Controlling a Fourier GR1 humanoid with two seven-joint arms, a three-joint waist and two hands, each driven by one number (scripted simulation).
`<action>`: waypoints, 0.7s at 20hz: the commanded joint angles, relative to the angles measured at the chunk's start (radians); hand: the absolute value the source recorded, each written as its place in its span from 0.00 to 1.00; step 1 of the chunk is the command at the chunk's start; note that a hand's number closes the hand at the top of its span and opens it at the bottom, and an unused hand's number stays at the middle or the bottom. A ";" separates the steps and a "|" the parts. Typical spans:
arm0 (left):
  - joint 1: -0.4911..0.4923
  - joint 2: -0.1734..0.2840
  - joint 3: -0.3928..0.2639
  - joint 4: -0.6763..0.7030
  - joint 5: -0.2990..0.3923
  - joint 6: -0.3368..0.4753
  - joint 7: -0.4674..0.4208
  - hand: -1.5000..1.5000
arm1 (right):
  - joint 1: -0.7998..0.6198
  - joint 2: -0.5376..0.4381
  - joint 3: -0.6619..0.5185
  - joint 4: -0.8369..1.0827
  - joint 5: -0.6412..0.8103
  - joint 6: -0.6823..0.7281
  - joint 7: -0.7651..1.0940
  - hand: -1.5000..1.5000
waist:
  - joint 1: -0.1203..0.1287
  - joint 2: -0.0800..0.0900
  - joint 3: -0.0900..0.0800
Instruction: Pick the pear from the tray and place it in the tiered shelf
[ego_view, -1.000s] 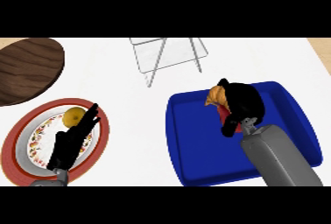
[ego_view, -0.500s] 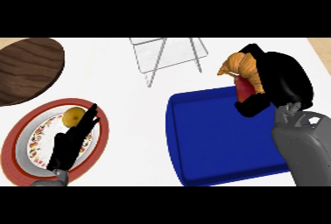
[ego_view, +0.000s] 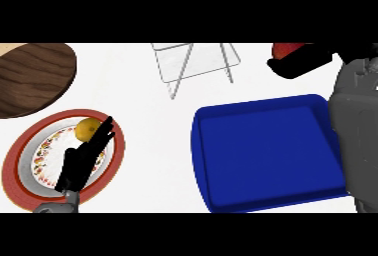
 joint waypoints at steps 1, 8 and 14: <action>-0.022 -0.005 0.008 0.036 -0.014 0.007 0.020 0.50 | -0.165 -0.002 -0.034 0.171 0.046 -0.073 -0.014 1.00 | 0.007 0.005 -0.002; -0.027 0.004 0.014 0.023 -0.015 -0.007 0.011 0.50 | -0.385 0.017 -0.076 0.592 0.107 -0.236 -0.092 1.00 | 0.031 0.012 -0.002; -0.055 -0.033 -0.011 0.050 -0.032 -0.001 -0.001 0.50 | -0.523 -0.010 -0.096 0.904 0.135 -0.323 -0.243 1.00 | 0.041 0.019 -0.003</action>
